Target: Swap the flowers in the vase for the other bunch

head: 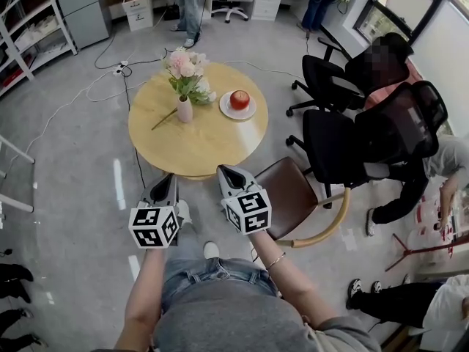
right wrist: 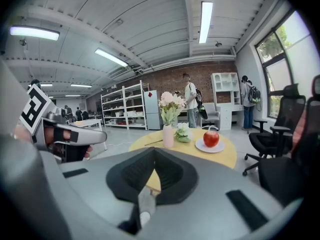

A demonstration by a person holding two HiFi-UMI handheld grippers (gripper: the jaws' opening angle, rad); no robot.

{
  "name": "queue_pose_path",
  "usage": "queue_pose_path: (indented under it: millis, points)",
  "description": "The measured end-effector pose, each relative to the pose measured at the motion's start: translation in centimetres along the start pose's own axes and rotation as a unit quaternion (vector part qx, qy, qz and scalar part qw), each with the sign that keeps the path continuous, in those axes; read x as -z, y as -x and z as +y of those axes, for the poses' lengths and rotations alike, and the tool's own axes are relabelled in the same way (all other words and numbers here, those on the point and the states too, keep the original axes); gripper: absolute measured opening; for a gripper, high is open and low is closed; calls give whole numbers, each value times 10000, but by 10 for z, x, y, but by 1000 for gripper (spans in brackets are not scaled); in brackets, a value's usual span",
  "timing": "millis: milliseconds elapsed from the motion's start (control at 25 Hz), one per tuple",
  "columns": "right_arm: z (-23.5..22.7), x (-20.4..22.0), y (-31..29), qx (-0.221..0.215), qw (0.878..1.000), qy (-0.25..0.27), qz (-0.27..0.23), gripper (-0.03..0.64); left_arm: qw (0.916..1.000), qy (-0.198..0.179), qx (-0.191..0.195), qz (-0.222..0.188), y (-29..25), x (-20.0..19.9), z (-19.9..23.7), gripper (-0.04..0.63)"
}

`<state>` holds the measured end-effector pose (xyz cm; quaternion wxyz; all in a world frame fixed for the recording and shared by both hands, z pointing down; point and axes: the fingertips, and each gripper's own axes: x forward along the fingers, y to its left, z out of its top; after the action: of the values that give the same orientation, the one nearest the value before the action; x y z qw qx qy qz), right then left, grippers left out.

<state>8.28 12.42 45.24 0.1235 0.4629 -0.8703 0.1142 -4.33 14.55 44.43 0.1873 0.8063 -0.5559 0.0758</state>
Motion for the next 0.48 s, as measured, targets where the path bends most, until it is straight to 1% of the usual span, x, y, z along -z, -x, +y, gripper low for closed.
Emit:
queue_pose_path:
  millis: [320, 480]
  points:
    - [-17, -9, -34, 56, 9999, -58, 91, 11, 9999, 44, 127, 90, -41, -14, 20, 20]
    - [-27, -17, -58, 68, 9999, -126, 47, 11, 9998, 44, 180, 109, -65, -25, 34, 20]
